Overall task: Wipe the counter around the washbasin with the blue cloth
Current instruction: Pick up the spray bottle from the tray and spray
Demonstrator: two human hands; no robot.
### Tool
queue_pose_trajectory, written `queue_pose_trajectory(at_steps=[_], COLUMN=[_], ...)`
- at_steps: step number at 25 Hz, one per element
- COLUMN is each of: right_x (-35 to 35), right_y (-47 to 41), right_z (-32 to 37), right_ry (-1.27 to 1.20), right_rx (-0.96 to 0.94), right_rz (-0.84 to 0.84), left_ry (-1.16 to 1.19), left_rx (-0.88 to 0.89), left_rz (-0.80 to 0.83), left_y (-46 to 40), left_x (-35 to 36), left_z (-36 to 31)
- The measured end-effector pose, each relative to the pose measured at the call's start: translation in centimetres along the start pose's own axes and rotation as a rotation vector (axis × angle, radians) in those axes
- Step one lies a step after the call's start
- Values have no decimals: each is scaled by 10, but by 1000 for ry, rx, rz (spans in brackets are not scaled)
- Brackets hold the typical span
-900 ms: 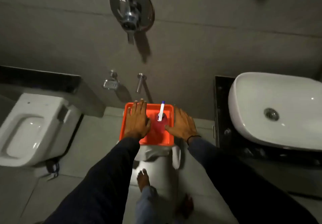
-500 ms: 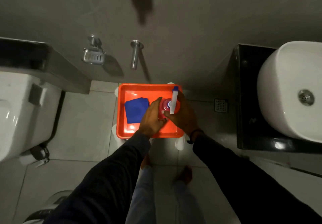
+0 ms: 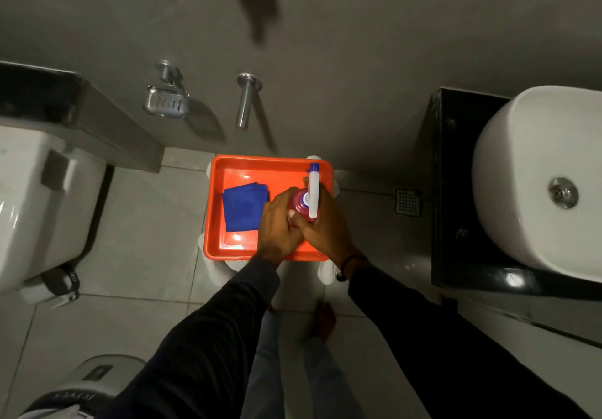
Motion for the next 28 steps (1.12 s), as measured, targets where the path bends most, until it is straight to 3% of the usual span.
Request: queue_pose_trajectory(at_steps=[3, 7, 11, 18, 22, 28], right_x=[-11, -22, -11, 25, 47, 51], right_y=[4, -1, 3, 30, 36, 51], right_z=[15, 45, 65, 28, 32, 16], right_ry=[-73, -137, -143, 46, 37, 184], right_rx=[-50, -159, -191, 25, 19, 99], right_rz=[-24, -57, 111, 300, 427, 384], left_ry=[128, 292, 408, 462, 535, 524], left_rx=[-34, -88, -221, -432, -563, -593], left_rz=[-102, -84, -95, -15, 3, 89], left_y=[30, 70, 105, 133, 135, 140], left_x=[-12, -13, -1, 32, 22, 31], left_z=[-6, -13, -8, 41, 58, 71])
Point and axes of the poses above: each hand's wrist, its own y-axis away from the middle knuckle, its own x-axis out of the palm, z = x × y, the point moved 10 cm from there along -y, towards the middle knuckle, and after that the axes turned 14 degrees about -x, right-handed, at the moved point
